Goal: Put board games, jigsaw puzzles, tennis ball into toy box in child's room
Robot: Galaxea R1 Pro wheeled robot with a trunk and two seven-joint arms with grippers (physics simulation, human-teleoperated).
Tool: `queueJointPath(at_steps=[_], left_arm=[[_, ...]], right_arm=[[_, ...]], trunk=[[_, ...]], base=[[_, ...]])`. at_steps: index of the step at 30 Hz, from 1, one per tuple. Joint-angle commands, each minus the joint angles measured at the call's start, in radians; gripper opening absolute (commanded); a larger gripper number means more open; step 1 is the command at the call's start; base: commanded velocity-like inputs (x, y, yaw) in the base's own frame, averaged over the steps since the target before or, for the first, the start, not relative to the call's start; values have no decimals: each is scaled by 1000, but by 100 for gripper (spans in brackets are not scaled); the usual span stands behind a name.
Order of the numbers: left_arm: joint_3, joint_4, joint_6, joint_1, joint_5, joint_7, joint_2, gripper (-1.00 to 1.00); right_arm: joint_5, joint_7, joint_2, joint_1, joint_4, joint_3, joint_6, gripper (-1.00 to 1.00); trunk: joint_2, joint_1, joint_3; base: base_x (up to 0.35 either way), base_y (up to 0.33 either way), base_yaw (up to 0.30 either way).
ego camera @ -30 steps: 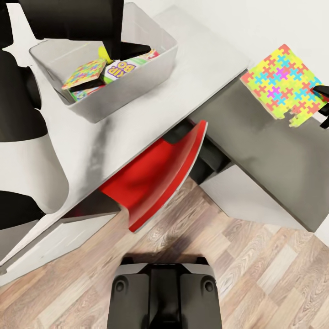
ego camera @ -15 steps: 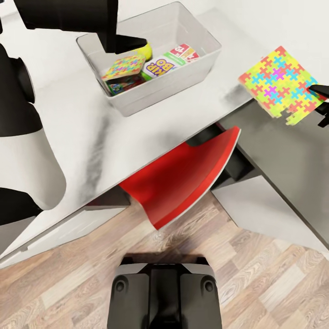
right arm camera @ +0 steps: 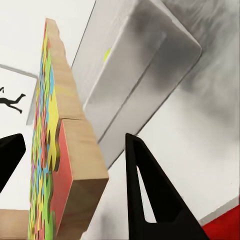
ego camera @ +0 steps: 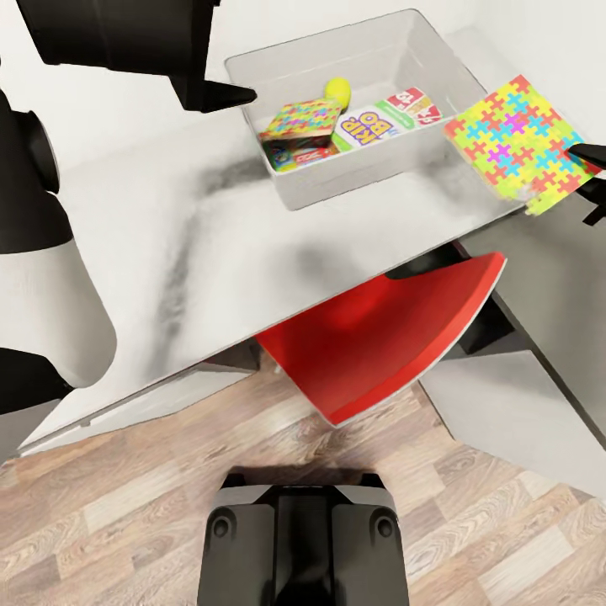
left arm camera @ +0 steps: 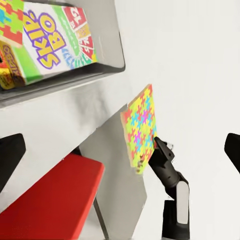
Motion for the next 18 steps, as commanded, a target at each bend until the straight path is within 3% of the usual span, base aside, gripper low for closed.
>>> queueJointPath(at_steps=[1, 11, 18], left_arm=[[0, 1, 8, 3, 4, 9, 3, 100], [9, 1, 5, 88, -4, 11, 49, 100], [16, 1, 5, 122, -6, 9, 70, 100]], right_arm=[[5, -4, 4, -7, 6, -1, 5, -100], [5, -103, 36, -58, 38, -1, 5, -100], [4, -147, 41, -92, 51, -3, 5, -100]], trunk=[[-2, 1, -1], [-2, 1, -1], [-2, 1, -1]], base=[[0, 0, 296], [0, 0, 296], [0, 0, 208]])
